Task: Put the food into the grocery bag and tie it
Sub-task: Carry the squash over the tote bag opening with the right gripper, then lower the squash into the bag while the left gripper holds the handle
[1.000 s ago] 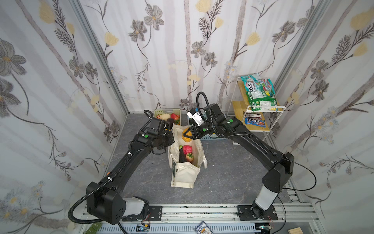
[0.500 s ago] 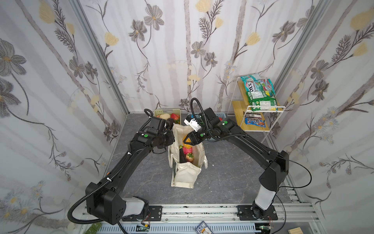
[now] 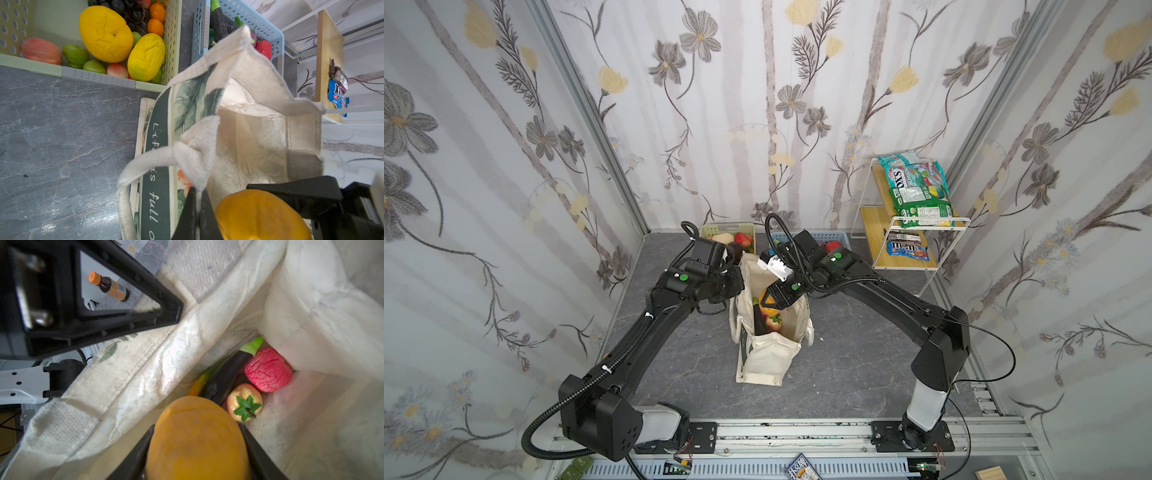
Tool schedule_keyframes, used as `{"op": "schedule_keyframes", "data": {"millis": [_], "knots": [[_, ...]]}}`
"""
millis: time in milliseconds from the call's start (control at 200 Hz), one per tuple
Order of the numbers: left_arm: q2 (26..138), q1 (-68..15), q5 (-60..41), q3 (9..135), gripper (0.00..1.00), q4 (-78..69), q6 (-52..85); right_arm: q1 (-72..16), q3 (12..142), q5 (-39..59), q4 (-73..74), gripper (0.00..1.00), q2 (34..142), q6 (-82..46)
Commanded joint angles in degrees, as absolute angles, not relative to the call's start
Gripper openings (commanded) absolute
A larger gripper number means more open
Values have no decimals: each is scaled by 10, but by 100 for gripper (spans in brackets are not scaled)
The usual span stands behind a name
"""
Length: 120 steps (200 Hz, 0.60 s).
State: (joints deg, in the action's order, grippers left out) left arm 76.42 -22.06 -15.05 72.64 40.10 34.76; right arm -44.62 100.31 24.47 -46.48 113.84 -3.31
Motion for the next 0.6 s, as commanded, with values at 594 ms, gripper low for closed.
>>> {"op": "schedule_keyframes", "data": {"millis": [594], "knots": [[772, -222, -146, 745, 0, 391, 349, -461, 994, 194, -494, 57, 1194, -7]]}}
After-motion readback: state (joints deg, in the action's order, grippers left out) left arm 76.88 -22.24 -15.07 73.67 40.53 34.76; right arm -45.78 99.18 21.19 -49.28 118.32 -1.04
